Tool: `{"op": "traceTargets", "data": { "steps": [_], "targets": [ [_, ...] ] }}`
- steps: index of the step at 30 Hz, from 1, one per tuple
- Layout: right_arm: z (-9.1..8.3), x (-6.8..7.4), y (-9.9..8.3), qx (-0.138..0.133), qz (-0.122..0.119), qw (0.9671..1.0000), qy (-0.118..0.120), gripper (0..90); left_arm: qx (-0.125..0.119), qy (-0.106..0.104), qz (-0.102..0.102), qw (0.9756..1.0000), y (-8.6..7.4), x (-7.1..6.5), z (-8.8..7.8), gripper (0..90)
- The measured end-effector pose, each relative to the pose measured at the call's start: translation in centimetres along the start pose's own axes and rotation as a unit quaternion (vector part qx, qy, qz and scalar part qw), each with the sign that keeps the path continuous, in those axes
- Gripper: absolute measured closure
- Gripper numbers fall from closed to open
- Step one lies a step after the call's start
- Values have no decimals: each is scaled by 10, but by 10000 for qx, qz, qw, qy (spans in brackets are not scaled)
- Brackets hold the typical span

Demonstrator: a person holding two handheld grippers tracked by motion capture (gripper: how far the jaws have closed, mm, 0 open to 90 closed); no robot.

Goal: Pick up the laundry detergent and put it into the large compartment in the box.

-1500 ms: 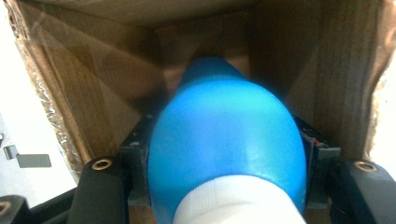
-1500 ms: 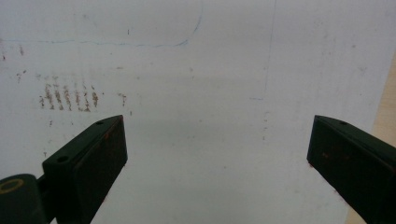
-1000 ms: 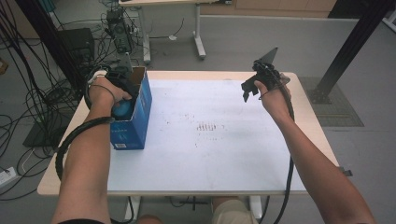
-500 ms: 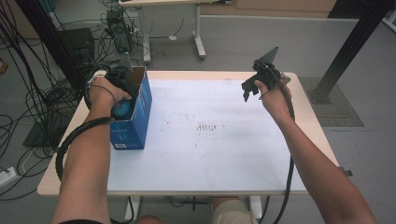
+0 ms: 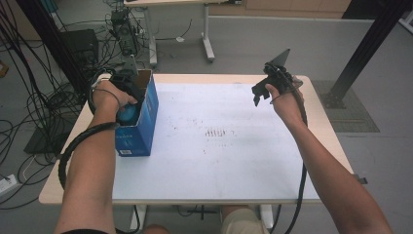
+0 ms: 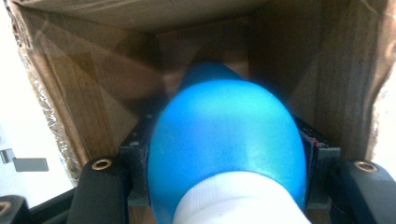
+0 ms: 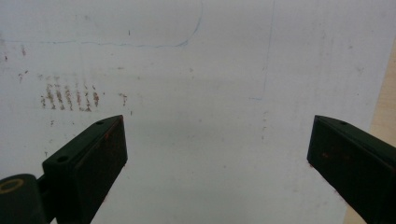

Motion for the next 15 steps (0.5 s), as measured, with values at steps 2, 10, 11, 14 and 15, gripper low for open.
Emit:
{"op": "traceTargets", "data": {
  "steps": [2, 10, 11, 14, 15],
  "targets": [
    [0, 0, 0, 1, -1, 10000, -1, 49, 1, -9, 0, 10000, 0, 1, 0, 373],
    [0, 0, 0, -7, -5, 10000, 8, 49, -6, -14, -1, 10000, 0, 1, 0, 373],
    [0, 0, 0, -13, -13, 10000, 10, 49, -9, -13, 0, 10000, 0, 1, 0, 373],
    [0, 0, 0, -7, -17, 10000, 3, 49, -11, -14, -2, 10000, 0, 1, 0, 373],
    [0, 0, 0, -10, -16, 10000, 2, 49, -12, -15, -3, 10000, 0, 1, 0, 373]
  ]
}}
Point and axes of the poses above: each handheld gripper's, and its own axes: z roughly forward along the jaws, y roughly out of its top, x roughly to its left, the point moved 4 cm from there along z, roughly forward along the jaws, and after that the axes turned 1 degree about -z, right-handed, at the moved point
